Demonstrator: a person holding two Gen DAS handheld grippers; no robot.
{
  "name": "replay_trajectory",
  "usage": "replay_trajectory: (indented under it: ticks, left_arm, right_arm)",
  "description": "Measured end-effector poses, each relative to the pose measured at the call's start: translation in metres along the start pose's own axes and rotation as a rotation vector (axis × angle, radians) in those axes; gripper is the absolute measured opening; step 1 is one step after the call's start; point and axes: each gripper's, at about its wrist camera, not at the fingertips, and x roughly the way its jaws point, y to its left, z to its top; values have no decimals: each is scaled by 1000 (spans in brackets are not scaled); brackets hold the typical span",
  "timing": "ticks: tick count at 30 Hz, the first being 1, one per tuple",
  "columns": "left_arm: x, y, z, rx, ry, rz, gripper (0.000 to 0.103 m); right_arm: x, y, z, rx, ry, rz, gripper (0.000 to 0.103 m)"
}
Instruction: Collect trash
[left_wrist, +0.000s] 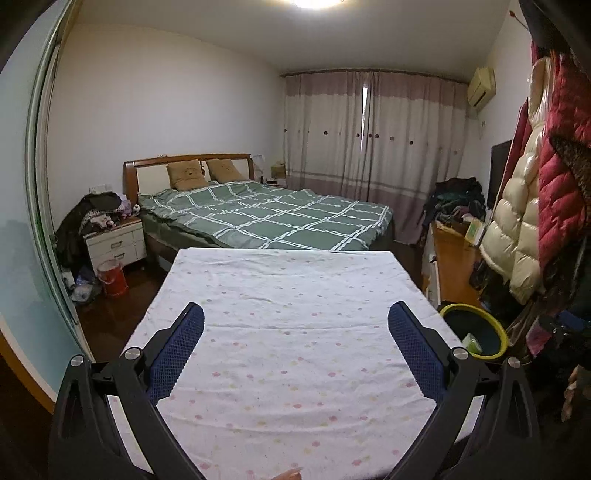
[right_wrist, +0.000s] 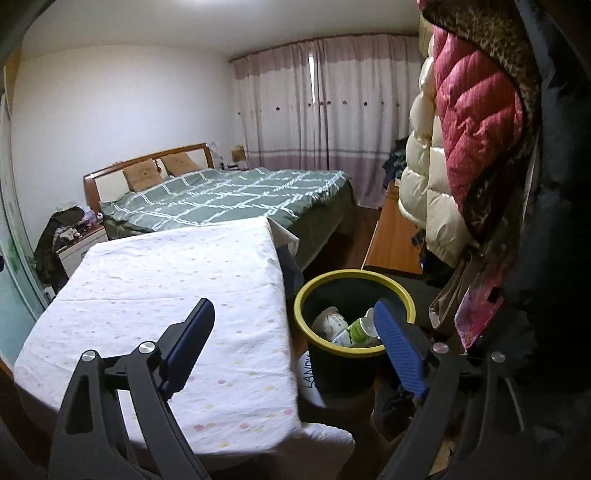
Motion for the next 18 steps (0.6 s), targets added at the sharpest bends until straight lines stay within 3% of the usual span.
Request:
replay_trajectory:
  ticks: [18]
  left_arm:
    - [-13, -17, -8, 29, 1, 43, 98]
  right_arm:
    - [-11, 0, 4, 41, -34, 34, 84]
